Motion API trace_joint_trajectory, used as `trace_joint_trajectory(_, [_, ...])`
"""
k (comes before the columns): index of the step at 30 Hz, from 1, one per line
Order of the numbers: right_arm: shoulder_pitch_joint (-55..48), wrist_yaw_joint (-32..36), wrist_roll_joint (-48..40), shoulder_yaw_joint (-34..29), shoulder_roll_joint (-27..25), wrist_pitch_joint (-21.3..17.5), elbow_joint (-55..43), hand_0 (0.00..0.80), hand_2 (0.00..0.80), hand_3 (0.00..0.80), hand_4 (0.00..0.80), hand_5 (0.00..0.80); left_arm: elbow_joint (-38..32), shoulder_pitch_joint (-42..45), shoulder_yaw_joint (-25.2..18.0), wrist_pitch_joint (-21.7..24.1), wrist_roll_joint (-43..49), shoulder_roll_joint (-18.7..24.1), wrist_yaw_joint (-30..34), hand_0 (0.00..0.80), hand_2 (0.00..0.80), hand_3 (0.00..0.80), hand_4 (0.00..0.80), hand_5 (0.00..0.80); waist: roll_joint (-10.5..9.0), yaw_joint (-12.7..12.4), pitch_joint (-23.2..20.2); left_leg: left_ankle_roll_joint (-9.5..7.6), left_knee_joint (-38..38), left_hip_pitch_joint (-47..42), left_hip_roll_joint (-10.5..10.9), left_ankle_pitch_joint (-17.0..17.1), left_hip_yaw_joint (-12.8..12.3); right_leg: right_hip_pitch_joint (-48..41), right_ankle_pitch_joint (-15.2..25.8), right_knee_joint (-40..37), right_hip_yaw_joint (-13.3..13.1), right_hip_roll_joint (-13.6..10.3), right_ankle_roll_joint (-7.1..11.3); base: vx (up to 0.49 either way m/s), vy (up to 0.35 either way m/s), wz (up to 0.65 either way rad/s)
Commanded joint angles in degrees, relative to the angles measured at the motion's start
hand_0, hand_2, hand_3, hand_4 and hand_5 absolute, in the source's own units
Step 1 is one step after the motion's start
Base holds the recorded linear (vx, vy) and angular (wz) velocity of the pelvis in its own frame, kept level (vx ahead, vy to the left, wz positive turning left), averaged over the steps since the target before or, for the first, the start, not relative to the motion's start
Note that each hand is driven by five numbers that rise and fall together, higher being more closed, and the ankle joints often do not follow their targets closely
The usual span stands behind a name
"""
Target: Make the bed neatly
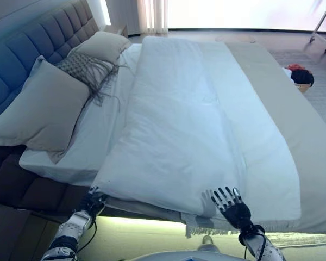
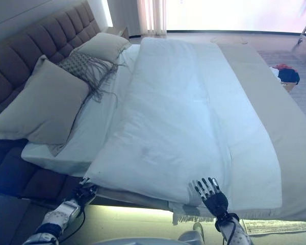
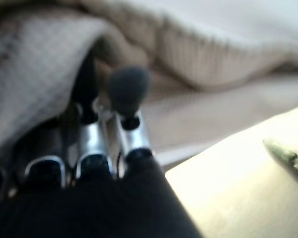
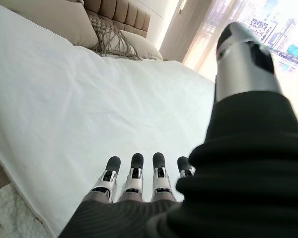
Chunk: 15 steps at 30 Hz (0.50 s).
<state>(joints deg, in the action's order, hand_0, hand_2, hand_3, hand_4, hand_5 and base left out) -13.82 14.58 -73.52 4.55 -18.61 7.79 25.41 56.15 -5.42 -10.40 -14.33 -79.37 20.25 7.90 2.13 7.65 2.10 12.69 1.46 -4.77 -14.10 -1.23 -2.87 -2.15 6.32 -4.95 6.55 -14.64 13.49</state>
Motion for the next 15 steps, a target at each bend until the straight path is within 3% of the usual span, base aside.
trace_joint_trajectory(1, [-1.10, 2.60, 0.58, -3.29, 0.61, -0.30, -2.77, 0.000, 0.000, 0.000, 0.000, 0.000, 3.11, -2.91, -15.78, 10.05, -8.06, 12.46, -1.24, 0.800, 0.800, 0.800, 0.800, 0.800, -0.90, -1.76, -1.69, -4.19, -2.88, 2.82, 2.15, 3.51, -2.19, 0.17, -5.49, 7.07, -1.48, 0.10, -2.66, 0.056, 0.044, 0.00])
trace_joint_trajectory(6, [-2.35, 2.56, 0.61, -4.14, -0.85, 0.42, -3.73, 0.000, 0.000, 0.000, 0.000, 0.000, 3.09, -3.04, -17.44, 11.38, -6.39, 15.48, -3.96, 0.800, 0.800, 0.800, 0.800, 0.800, -1.05, -1.91, -1.54, -4.18, -2.65, 3.06, 2.10, 3.58, -2.19, -0.03, -5.40, 6.64, -0.84, -0.25, -2.37, 0.054, 0.064, 0.02])
trace_joint_trajectory(15, [-2.66, 2.87, 2.34, -3.83, -1.96, 1.77, -4.36, 0.000, 0.000, 0.000, 0.000, 0.000, 8.16, -3.28, -26.01, 11.71, -8.77, 25.79, -9.51, 0.800, 0.800, 0.800, 0.800, 0.800, -0.40, -1.99, -2.35, -4.31, -1.10, 2.20, 2.12, 3.89, -2.94, -0.58, -5.26, 5.70, -0.29, -0.96, -1.63, 0.054, 0.060, 0.00])
